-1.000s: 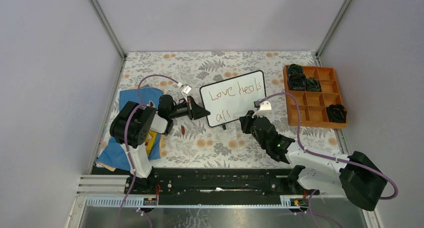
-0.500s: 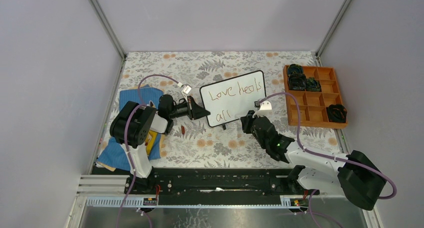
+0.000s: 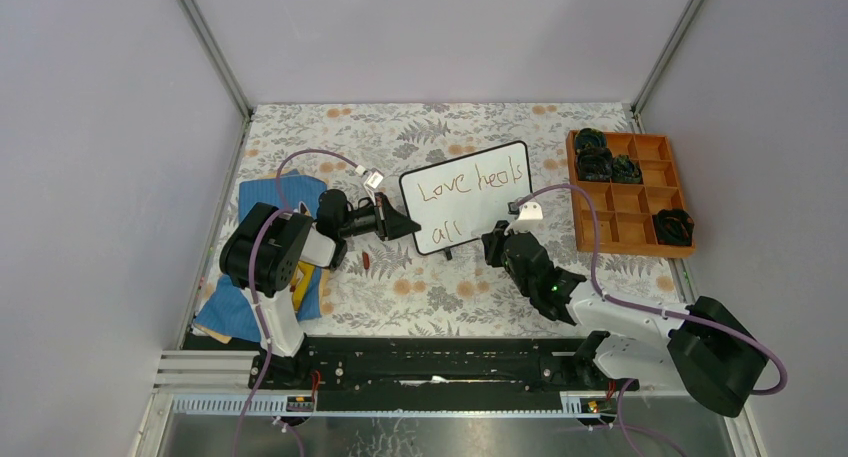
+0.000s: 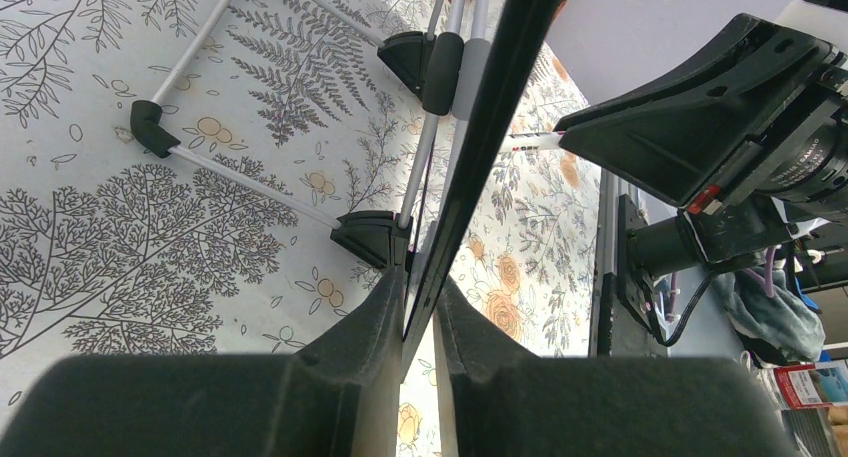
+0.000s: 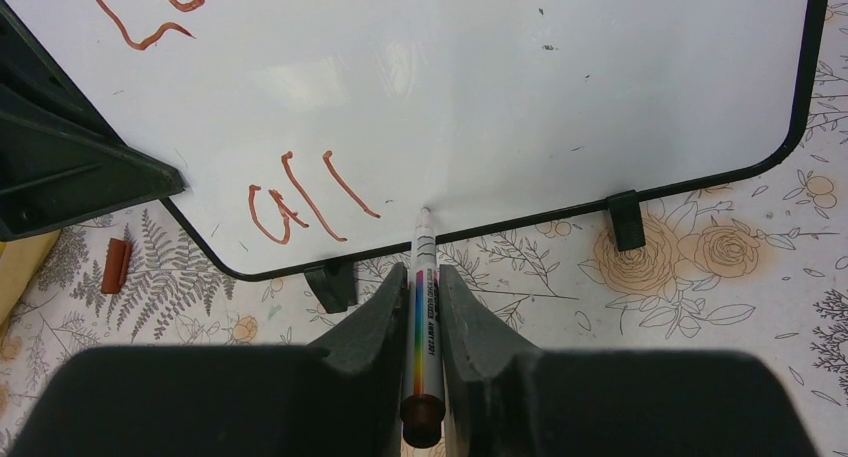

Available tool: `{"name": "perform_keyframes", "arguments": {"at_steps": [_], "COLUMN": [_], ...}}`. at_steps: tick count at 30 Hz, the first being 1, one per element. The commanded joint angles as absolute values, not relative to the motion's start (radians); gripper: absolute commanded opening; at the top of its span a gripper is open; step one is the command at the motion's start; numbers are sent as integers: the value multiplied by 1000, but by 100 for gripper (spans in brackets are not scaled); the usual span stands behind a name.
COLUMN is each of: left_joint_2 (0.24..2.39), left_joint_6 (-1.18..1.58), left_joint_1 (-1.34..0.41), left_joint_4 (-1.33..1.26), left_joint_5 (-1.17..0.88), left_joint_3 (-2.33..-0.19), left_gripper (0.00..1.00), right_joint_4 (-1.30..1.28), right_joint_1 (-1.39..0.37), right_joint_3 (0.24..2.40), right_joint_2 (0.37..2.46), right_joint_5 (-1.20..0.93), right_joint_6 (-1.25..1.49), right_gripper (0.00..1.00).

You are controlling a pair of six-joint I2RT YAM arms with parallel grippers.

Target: Write a sentence on the whiteboard

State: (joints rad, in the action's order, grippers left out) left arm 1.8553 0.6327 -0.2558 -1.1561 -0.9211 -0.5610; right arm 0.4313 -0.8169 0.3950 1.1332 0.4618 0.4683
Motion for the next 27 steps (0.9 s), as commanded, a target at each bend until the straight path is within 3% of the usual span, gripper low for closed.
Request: {"name": "perform_keyframes", "arguments": {"at_steps": [1,27], "left_joint_2": [1838,1835], "left_joint_6": [595,583], "left_joint_1": [-262,-265], "left_joint_4": [-1133,-1109], "left_joint_5": [-917,-911], "left_joint_3": [-577,-583], "left_gripper": [22,22], "right_joint_4": [492,455], "right_joint_1": [-802,-797], "right_joint_3": [422,374], "right_joint_2": [1143,1121], "right_joint_5": [490,461], "right_joint_6": [473,494], "right_gripper": [0,0]}}
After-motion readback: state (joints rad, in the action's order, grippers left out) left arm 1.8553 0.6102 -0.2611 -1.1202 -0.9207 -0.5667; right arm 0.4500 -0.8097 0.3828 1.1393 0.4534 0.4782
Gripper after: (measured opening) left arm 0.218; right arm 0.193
